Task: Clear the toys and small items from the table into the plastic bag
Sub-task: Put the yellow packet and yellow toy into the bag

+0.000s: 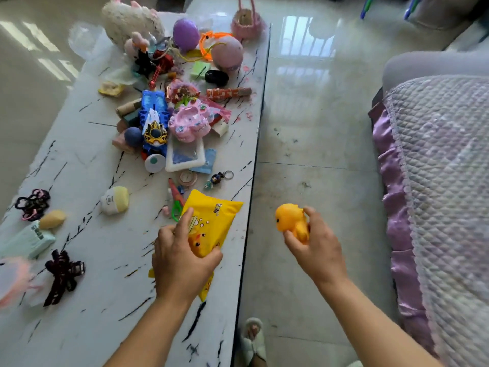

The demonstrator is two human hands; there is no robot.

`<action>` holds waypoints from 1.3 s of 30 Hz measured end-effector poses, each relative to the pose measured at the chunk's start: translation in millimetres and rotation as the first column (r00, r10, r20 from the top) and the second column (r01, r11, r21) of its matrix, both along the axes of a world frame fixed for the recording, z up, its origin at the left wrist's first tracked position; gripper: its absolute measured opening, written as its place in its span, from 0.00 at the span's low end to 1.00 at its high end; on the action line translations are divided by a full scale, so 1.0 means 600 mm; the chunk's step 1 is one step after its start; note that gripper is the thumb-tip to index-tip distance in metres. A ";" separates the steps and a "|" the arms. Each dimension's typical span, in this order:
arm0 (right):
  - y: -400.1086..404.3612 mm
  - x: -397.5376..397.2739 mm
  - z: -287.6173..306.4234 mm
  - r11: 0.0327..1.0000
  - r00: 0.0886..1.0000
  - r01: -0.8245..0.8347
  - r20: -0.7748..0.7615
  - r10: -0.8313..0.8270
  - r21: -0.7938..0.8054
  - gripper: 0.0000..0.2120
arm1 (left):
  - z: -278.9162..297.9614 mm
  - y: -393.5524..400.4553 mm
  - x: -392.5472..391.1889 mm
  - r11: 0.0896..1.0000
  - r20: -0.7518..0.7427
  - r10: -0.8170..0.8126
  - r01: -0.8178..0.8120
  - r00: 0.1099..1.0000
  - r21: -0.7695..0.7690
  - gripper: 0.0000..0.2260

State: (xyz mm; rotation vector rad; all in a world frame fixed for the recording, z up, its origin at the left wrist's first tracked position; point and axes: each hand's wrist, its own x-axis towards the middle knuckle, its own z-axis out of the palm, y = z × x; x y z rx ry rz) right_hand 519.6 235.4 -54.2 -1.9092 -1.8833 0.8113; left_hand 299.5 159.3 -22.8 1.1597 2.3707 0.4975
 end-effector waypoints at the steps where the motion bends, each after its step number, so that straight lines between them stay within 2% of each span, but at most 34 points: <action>1: -0.009 0.035 0.014 0.999 0.999 0.039 -0.008 -0.039 0.009 0.26 | 0.010 0.007 0.030 0.999 0.005 -0.040 0.040 0.999 -0.011 0.40; 7: -0.072 0.253 0.082 0.950 0.950 0.309 -0.036 -0.310 -0.039 0.27 | 0.057 0.048 0.241 0.955 0.024 -0.295 0.296 0.955 -0.023 0.34; 13: -0.142 0.503 0.128 0.829 0.823 0.557 -0.098 -0.559 -0.055 0.27 | 0.097 0.077 0.508 0.839 0.058 -0.545 0.544 0.837 0.021 0.32; 17: -0.204 0.673 0.153 0.706 0.699 0.708 -0.120 -0.705 -0.023 0.26 | 0.120 0.072 0.706 0.728 0.102 -0.685 0.683 0.722 0.053 0.34; 20: -0.263 0.805 0.172 0.612 0.609 0.790 -0.130 -0.782 0.023 0.22 | 0.126 0.053 0.864 0.624 0.139 -0.779 0.776 0.611 0.091 0.31; 24: -0.341 0.951 0.187 0.413 0.417 0.909 -0.114 -0.902 0.061 0.18 | 0.124 0.013 1.047 0.486 0.196 -0.866 0.868 0.460 0.107 0.28; 26: -0.375 1.015 0.184 0.299 0.299 0.954 -0.061 -0.952 0.013 0.17 | 0.117 -0.012 1.128 0.403 0.199 -0.904 0.909 0.377 0.107 0.28; 28: -0.395 1.068 0.174 0.222 0.222 0.974 0.012 -0.975 -0.044 0.16 | 0.107 -0.033 1.195 0.321 0.183 -0.937 0.942 0.299 0.103 0.28; 31: -0.413 1.144 0.142 0.192 0.202 0.976 0.106 -0.974 -0.101 0.17 | 0.082 -0.064 1.291 0.237 0.204 -0.954 0.969 0.219 0.068 0.28; 33: -0.411 1.177 0.120 0.205 0.219 0.973 0.143 -0.965 -0.103 0.17 | 0.065 -0.073 1.336 0.231 0.250 -0.943 0.973 0.219 0.019 0.28; 36: -0.410 1.228 0.071 0.237 0.255 0.964 0.173 -0.951 -0.119 0.16 | 0.027 -0.088 1.411 0.261 0.295 -0.916 0.963 0.271 -0.072 0.27; 39: -0.402 1.260 0.029 0.278 0.302 0.951 0.211 -0.930 -0.134 0.19 | -0.010 -0.090 1.460 0.317 0.261 -0.900 0.935 0.350 -0.162 0.27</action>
